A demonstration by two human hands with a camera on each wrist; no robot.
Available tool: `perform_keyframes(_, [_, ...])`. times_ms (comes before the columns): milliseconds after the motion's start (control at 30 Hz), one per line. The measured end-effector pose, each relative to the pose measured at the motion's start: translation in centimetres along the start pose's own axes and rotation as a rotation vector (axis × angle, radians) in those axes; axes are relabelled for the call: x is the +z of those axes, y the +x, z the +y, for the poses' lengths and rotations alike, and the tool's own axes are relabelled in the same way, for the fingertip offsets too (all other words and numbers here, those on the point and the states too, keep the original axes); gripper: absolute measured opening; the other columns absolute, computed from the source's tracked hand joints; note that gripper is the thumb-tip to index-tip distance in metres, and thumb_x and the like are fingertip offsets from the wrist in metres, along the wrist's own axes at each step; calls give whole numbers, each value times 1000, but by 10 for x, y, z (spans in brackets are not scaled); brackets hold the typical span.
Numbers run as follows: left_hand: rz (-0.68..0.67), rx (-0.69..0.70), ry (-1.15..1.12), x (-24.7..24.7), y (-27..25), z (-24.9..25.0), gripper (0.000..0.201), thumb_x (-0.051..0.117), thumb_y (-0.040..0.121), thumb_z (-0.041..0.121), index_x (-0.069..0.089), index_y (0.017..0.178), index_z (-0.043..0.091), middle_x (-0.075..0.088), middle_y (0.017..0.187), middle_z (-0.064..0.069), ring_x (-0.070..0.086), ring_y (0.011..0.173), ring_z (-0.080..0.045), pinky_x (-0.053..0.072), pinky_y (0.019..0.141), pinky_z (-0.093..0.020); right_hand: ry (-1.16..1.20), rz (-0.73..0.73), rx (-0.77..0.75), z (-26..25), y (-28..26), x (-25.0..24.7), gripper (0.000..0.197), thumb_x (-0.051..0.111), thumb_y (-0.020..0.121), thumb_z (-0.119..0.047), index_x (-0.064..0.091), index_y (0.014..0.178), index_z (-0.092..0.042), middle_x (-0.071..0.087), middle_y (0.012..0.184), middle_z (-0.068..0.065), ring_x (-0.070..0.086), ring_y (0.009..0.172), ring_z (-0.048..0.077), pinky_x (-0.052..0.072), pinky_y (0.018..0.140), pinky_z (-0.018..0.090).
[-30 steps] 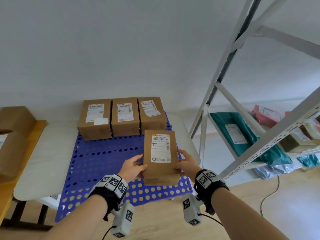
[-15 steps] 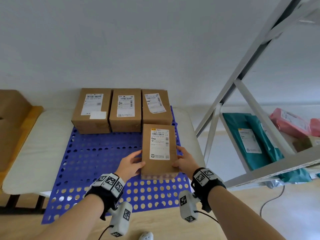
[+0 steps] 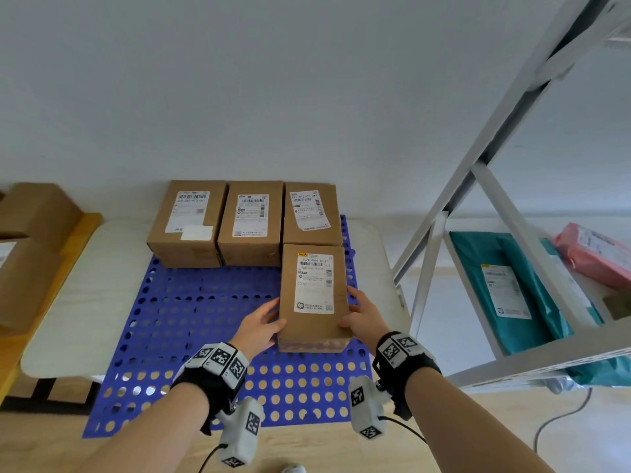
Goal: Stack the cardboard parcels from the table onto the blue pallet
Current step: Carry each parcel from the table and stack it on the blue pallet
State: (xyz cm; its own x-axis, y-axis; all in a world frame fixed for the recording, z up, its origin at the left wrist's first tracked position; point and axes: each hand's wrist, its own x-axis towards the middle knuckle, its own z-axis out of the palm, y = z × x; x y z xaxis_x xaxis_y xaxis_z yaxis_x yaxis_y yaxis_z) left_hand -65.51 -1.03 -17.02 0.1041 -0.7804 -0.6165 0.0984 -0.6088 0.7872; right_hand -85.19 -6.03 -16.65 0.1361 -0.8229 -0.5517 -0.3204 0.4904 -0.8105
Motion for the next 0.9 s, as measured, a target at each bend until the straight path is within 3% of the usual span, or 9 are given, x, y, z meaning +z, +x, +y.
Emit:
perform_keyframes(133, [20,34,132,1,3,-3,50,47,97,11,32,145,17,42,145,-4,40,132,-26,38,95,-38,-51,-16,-21,-2,-1,-3,69,53,84,10,31,143,-18,53,121,6,54,101,20,54,85,37])
perform_keyframes(233, [66,42,218,-1,3,-9,48,49,97,23,37,143,15,42,145,-6,40,132,-27,36,105,-42,-117,-26,-62,-4,-5,-7,66,53,86,7,30,143,-18,47,113,-4,45,95,9,46,62,15])
perform_keyframes(300, [89,37,257,-4,0,-13,47,47,97,29,40,141,14,42,145,-7,40,132,-27,33,109,-44,-167,-31,-92,-4,-8,-10,64,54,86,5,32,142,-18,49,118,-3,44,99,7,42,60,11])
perform_keyframes(400, [134,75,379,-11,-10,-14,44,48,98,25,44,138,10,45,142,-9,44,129,-28,37,106,-41,-198,-33,-131,-8,-12,-14,59,57,85,2,39,139,-16,51,121,-3,47,110,10,45,76,18])
perform_keyframes(500, [185,115,526,-20,-22,-13,41,51,96,19,46,136,9,53,134,-12,52,119,-26,44,98,-36,-251,-25,-172,-19,-20,-18,57,60,84,-3,42,137,-14,48,125,-5,44,109,10,43,84,25])
perform_keyframes(600, [214,141,638,-27,-39,-12,41,51,96,19,46,136,13,55,131,-12,54,117,-25,45,98,-36,-364,-24,-247,-29,-28,-21,59,61,83,-8,41,139,-14,48,137,4,49,121,21,47,95,33])
perform_keyframes(733, [332,199,721,-33,-64,-7,37,50,96,18,50,133,14,58,129,-10,56,115,-23,47,94,-32,-562,-78,-330,-43,-41,-17,61,56,87,-11,33,143,-16,36,147,7,38,133,23,37,104,30])
perform_keyframes(833, [431,213,737,-40,-85,0,33,47,97,16,52,130,13,61,122,-13,59,110,-30,47,87,-36,-709,-146,-418,-51,-46,-8,57,55,91,-14,33,144,-14,32,150,7,32,137,22,29,107,27])
perform_keyframes(900, [468,199,776,-47,-99,-1,33,45,98,17,51,130,14,60,125,-11,58,110,-27,47,88,-35,-793,-196,-471,-58,-49,0,57,54,93,-16,32,144,-13,28,152,7,27,140,22,25,109,27])
